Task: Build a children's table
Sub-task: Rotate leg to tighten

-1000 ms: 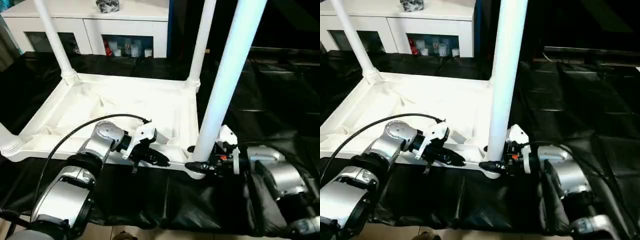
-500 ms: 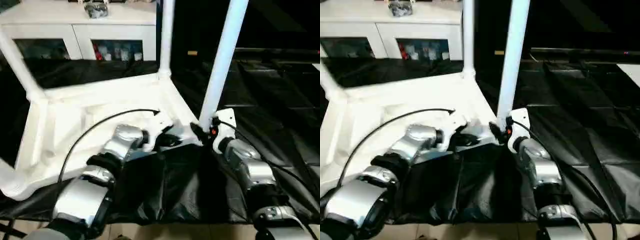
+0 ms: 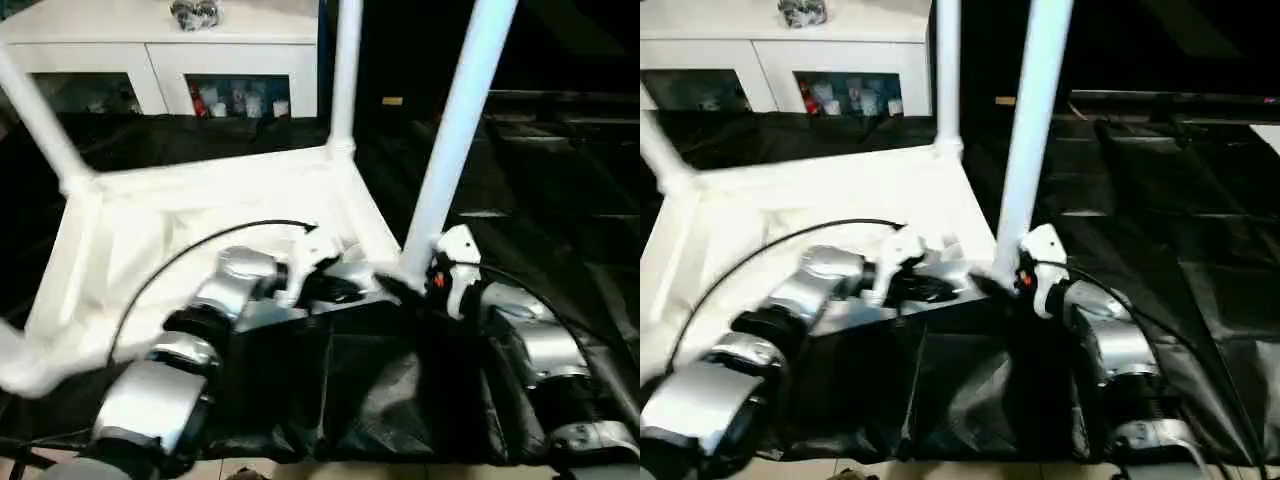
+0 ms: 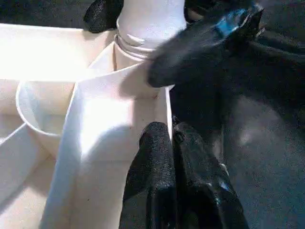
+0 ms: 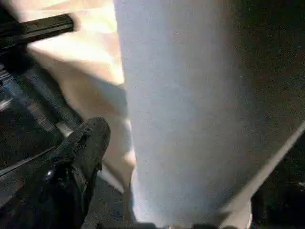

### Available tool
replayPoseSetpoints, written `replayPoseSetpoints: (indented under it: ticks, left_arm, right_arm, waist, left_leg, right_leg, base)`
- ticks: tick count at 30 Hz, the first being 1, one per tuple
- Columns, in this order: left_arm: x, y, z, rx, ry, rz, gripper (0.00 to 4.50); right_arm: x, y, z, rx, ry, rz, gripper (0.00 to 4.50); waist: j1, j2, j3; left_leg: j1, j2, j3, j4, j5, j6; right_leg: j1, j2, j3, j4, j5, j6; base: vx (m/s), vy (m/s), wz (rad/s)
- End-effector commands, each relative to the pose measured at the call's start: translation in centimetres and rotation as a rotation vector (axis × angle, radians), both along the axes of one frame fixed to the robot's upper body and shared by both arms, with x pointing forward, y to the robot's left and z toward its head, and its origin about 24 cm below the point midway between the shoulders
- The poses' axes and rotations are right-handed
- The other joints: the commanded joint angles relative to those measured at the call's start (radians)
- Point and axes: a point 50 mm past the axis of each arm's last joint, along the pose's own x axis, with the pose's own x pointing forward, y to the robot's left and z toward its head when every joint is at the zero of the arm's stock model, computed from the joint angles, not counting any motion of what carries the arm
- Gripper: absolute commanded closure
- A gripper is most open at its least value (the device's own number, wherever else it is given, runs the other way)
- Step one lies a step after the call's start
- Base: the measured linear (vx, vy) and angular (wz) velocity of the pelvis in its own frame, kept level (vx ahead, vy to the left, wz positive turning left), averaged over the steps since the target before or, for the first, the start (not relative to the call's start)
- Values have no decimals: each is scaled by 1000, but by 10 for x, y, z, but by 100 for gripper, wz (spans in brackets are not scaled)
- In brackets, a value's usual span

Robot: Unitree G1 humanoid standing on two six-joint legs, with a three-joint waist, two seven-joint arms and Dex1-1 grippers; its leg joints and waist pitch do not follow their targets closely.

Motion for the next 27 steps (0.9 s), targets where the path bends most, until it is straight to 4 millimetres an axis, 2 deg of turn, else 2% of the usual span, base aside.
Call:
replayPoseSetpoints:
  ticks: [1, 3, 5, 6, 8, 10, 14, 19, 23, 25, 26, 27]
  left_arm:
    - [-7, -15, 5, -29, -9, -145, 450]
    - [-8, -10, 6, -21, -2, -168, 450]
    - [-8, -7, 6, -17, 4, -182, 450]
    - [-8, -5, 7, -12, 6, -196, 450]
    - [-8, -2, 8, -5, 13, -216, 450]
    - [-9, 0, 9, 3, 18, -236, 450]
    - [-9, 0, 9, 3, 20, -243, 450]
    - [-10, 3, 8, 9, 28, -249, 450]
    - [-10, 5, 6, 17, 32, -238, 450]
    - [-6, 3, 4, 23, 24, -169, 450]
    - [-4, 0, 4, 22, 14, -129, 450]
    - [-4, 0, 4, 22, 14, -129, 450]
  right_arm:
    - [-12, 19, -5, 7, 66, 193, 39]
    - [-16, 17, -3, 14, 94, 263, 39]
    - [-19, 16, -2, 17, 107, 307, 63]
    - [-21, 16, -2, 19, 123, 335, 71]
    - [-24, 16, -2, 18, 150, 384, 75]
    - [-26, 17, -3, 15, 167, 413, 104]
    - [-26, 18, -3, 17, 172, 421, 134]
    - [-28, 20, -3, 27, 186, 433, 183]
    - [-29, 20, -3, 41, 190, 423, 191]
    - [-27, 22, -5, 43, 156, 355, 191]
    - [-24, 23, -7, 43, 137, 308, 191]
    - [-24, 23, -7, 43, 137, 308, 191]
  waist:
    - [4, -14, -58]
    - [4, -17, -56]
    - [7, -15, -53]
    - [8, -19, -52]
    - [12, -18, -51]
    - [15, -19, -51]
    - [19, -20, -51]
    - [21, -20, -54]
    - [22, -18, -54]
    - [21, -17, -53]
    - [21, -16, -50]
    - [21, -16, -50]
  left_leg:
    - [12, 23, -6, -49, -175, 121]
    - [14, 24, -6, -52, -195, 114]
    - [15, 26, -7, -55, -227, 97]
    - [17, 27, -7, -57, -242, 87]
    - [20, 27, -6, -58, -258, 74]
    - [17, 28, -8, -59, -255, 69]
    - [18, 28, -8, -59, -244, 60]
    - [16, 27, -8, -58, -221, 64]
    - [17, 26, -8, -57, -224, 65]
    - [17, 26, -8, -58, -228, 62]
    - [18, 27, -8, -60, -251, 52]
    - [18, 27, -8, -60, -251, 52]
  right_leg:
    - [51, -45, 22, -55, -55, -279]
    - [52, -45, 22, -58, -91, -277]
    - [49, -47, 24, -63, -150, -272]
    - [47, -48, 24, -66, -176, -267]
    - [45, -49, 25, -68, -208, -262]
    - [46, -50, 26, -67, -219, -255]
    - [44, -52, 27, -67, -227, -247]
    - [46, -50, 25, -62, -183, -254]
    - [46, -50, 25, -63, -178, -255]
    - [46, -50, 25, -63, -181, -255]
    - [43, -50, 25, -67, -220, -247]
    - [43, -50, 25, -67, -220, -247]
  base:
    - [0, 0, 0]
    - [0, 0, 0]
    - [0, 0, 0]
    - [0, 0, 0]
    - [0, 0, 0]
    - [0, 0, 0]
    - [0, 0, 0]
    - [0, 0, 0]
    - [0, 0, 0]
    - [0, 0, 0]
    - [0, 0, 0]
    - [0, 0, 0]
